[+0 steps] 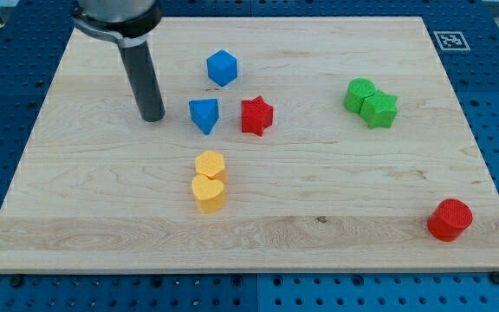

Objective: Move your arm towards the yellow heart

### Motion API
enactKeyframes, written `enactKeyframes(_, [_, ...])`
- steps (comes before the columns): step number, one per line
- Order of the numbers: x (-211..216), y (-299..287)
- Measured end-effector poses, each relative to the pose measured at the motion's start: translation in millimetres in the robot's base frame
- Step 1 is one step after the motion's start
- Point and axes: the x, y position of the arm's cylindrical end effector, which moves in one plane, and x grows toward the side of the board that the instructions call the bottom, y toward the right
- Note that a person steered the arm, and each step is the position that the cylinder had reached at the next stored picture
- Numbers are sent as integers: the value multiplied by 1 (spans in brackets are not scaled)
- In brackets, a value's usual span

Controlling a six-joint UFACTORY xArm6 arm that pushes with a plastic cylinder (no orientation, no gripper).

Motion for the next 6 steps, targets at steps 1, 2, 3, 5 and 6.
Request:
enactKeyframes(1, [0, 21])
enactKeyframes(2, [0, 49])
enactKeyframes(3, [3, 67])
enactKeyframes(5, [46, 35])
enactKeyframes(6, [85, 22])
